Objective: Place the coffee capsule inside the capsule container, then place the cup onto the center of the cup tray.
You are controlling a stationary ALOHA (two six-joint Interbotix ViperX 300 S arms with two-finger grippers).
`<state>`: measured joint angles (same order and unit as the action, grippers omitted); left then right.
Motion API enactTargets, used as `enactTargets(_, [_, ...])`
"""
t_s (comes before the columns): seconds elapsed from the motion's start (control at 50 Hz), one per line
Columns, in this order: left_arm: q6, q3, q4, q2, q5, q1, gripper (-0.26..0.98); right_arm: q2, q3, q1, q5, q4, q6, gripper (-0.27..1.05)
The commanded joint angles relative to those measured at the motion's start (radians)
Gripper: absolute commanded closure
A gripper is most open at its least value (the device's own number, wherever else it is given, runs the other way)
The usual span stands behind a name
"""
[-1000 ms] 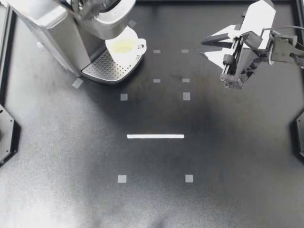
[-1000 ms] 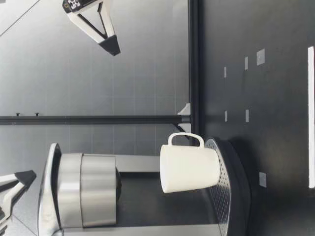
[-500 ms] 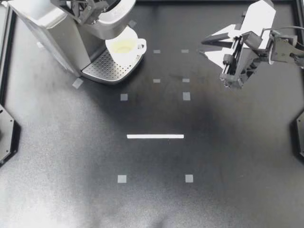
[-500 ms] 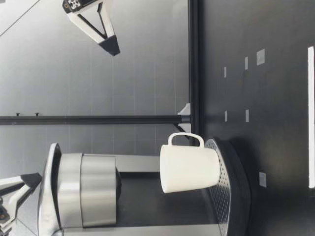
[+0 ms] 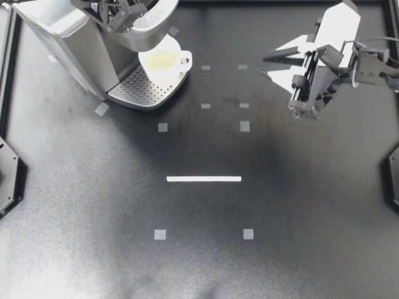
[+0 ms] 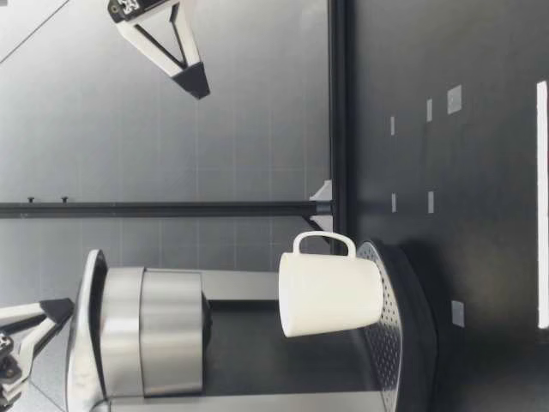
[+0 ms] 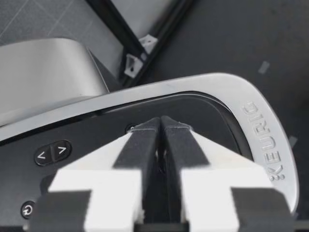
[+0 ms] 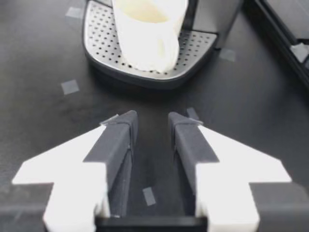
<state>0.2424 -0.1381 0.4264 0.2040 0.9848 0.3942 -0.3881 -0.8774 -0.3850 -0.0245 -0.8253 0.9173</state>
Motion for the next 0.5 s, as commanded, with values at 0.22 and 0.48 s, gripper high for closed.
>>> enactTargets(0.22, [-0.003,-0.003,0.002,0.051,-0.083,0.009,0.60,-0.017,0.011,0.006,-0.011,0.002,-0.003,0.39])
enactTargets(0.48, [-0.003,-0.120,-0.026,0.150,-0.391,-0.020,0.60,-0.028,0.011,0.017,-0.011,0.002,-0.006,0.39])
